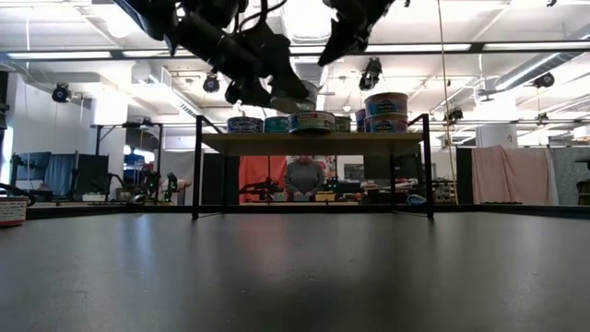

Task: Stack canned seafood by type on shelf
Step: Stack the green tuna can on top of the green tuna can

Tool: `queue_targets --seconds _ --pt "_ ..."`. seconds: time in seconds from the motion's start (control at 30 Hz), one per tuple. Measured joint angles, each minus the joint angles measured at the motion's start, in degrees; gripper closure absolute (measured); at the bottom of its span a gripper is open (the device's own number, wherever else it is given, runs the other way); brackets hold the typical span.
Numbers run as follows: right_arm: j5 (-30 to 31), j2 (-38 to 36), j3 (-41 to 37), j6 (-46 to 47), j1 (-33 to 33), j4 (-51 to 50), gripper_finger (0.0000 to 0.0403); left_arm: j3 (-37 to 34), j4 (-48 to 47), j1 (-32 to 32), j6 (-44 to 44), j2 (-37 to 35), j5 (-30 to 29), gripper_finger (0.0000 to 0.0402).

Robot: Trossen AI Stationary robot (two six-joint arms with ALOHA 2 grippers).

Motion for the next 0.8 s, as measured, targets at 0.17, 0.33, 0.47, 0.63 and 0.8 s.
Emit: queue_targets --seconds 0.17,0.33,0.47,0.63,0.8 --pt "0.67 0.37 2.92 3.4 -0.24 0.55 0.0394 0.2 0.94 0.49 1.69 0.82 0.49 0.0002" --pt "-3.21 1.7 4.05 8.17 -0.13 1.32 0.0394 0.38 3.97 0.89 2.22 2.46 3.99 0.0002" --pt "-10.59 3.09 3.81 13.72 -0.13 2.74 0.0394 1.34 3.64 1.12 2.84 3.99 5.95 0.0002" --pt "-11.12 7.42 3.61 14.58 -0.95 1.43 0.0394 3.6 2.54 1.75 2.29 5.69 7.06 0.0002" --pt "-11.31 11.04 3.75 14.75 -1.4 -1.52 0.0394 6.01 -2.54 2.44 1.56 6.93 7.04 0.0002"
